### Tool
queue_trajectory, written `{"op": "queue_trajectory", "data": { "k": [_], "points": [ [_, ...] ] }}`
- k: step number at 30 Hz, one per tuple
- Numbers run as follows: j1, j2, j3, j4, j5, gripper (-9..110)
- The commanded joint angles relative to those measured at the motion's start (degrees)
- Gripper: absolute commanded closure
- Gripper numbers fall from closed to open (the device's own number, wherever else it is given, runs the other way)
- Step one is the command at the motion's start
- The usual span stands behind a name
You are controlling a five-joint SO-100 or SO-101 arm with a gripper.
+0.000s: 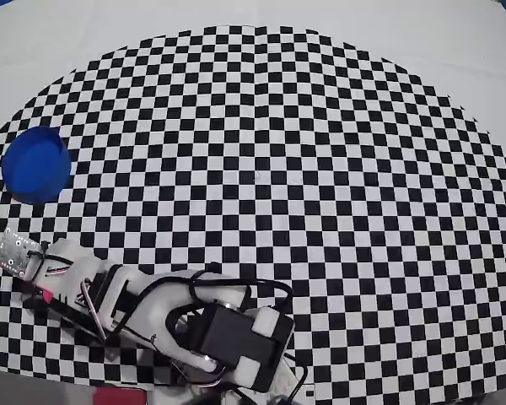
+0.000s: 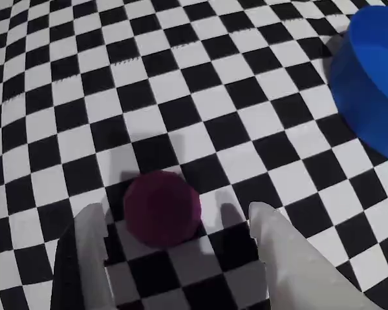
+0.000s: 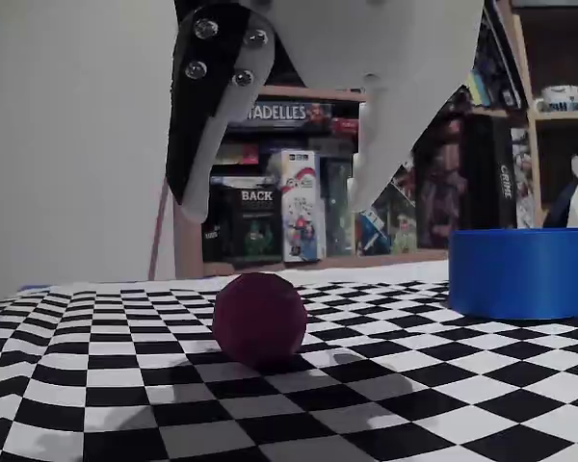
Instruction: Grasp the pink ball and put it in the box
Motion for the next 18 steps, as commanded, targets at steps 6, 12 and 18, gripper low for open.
{"op": "queue_trajectory", "data": {
  "k": [6, 12, 18],
  "points": [
    [-0.3, -0.4, -2.5, 1.1, 0.0, 76],
    [-0.3, -1.1, -3.1, 2.3, 0.0, 76],
    [-0.3, -2.2, -4.5, 3.8, 0.1, 76]
  ]
}}
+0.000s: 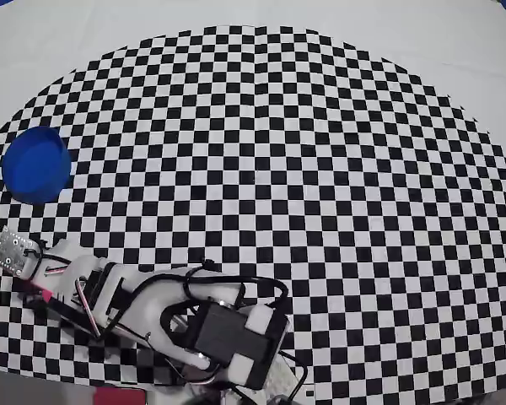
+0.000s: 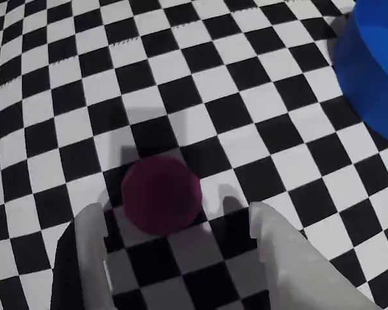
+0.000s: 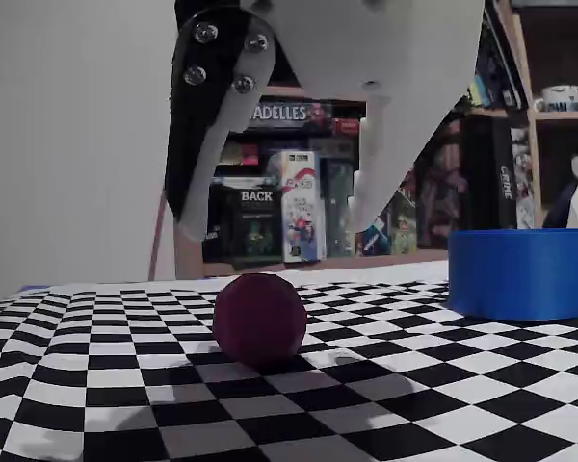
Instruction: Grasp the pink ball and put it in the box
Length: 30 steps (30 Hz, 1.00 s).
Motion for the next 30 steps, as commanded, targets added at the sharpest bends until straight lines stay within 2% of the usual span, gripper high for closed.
{"op": "queue_trajectory", "data": {
  "k": [1, 30],
  "points": [
    [-0.3, -0.5, -2.7, 0.2, 0.2, 76],
    [-0.1, -8.3, -8.1, 1.0, 0.2, 76]
  ]
}}
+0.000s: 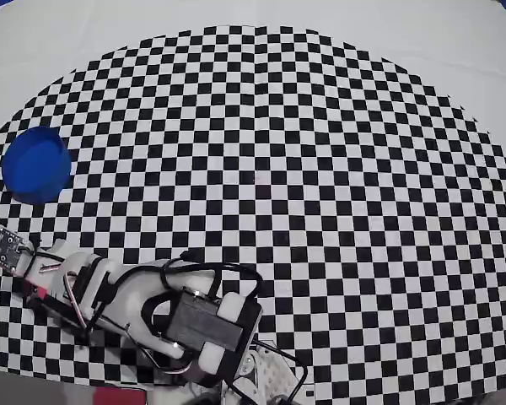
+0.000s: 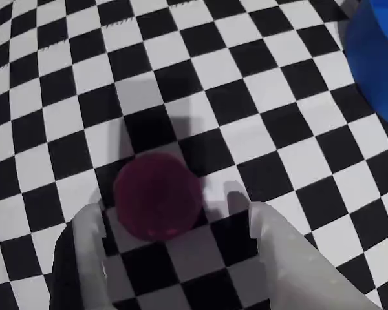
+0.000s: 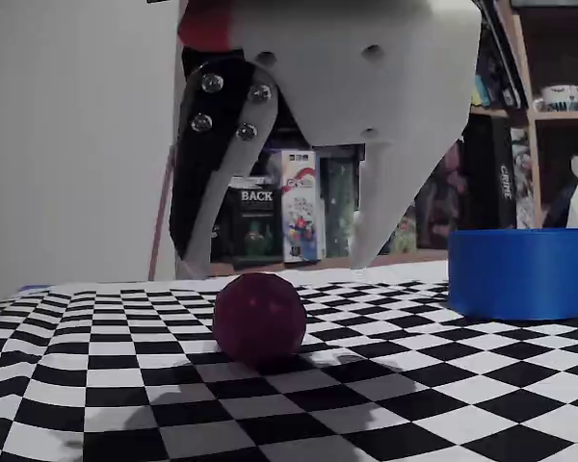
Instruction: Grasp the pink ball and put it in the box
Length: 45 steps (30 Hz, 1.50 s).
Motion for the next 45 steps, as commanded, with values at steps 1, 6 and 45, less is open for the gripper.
{"op": "queue_trajectory", "data": {
  "k": [1, 6, 45],
  "points": [
    [-0.2, -0.4, -2.5, 0.2, 0.2, 76],
    [-0.2, -1.7, -3.3, 0.2, 0.2, 76],
    [-1.5, -6.9, -6.4, 0.2, 0.2, 76]
  ]
}}
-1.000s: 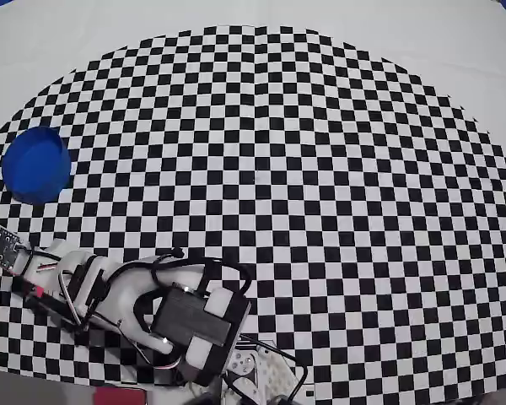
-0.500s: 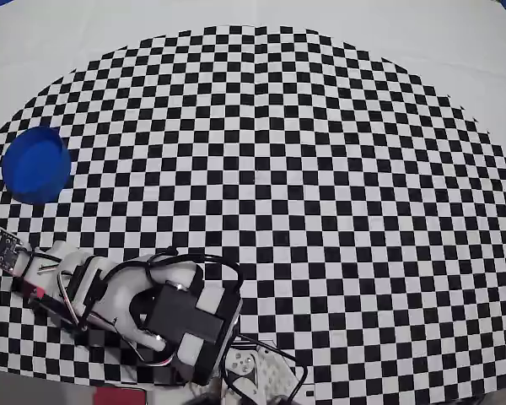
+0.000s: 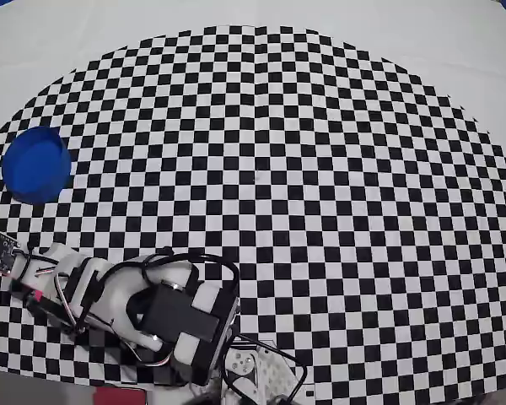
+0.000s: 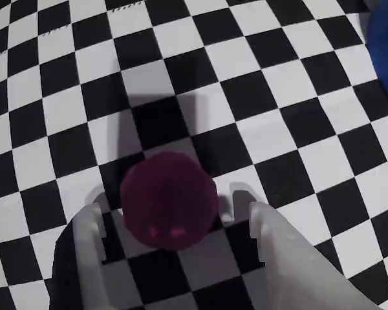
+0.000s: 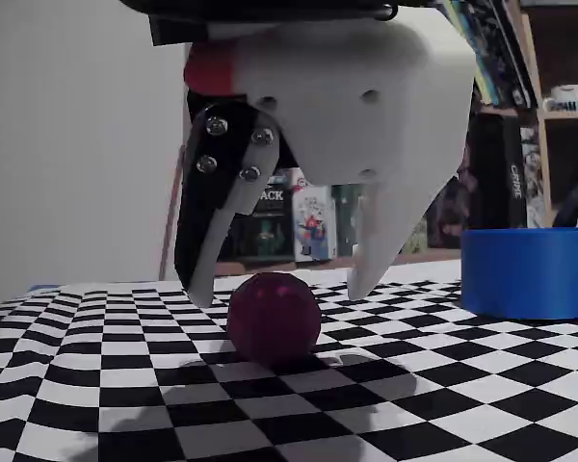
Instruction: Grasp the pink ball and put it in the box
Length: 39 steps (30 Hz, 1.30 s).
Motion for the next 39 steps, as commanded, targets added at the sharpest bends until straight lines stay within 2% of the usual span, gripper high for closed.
{"op": "queue_trajectory", "data": {
  "k": [1, 39],
  "points": [
    [-0.4, -0.4, -2.5, 0.2, 0.2, 76],
    [-0.4, -6.8, -7.5, 0.2, 0.2, 76]
  ]
}}
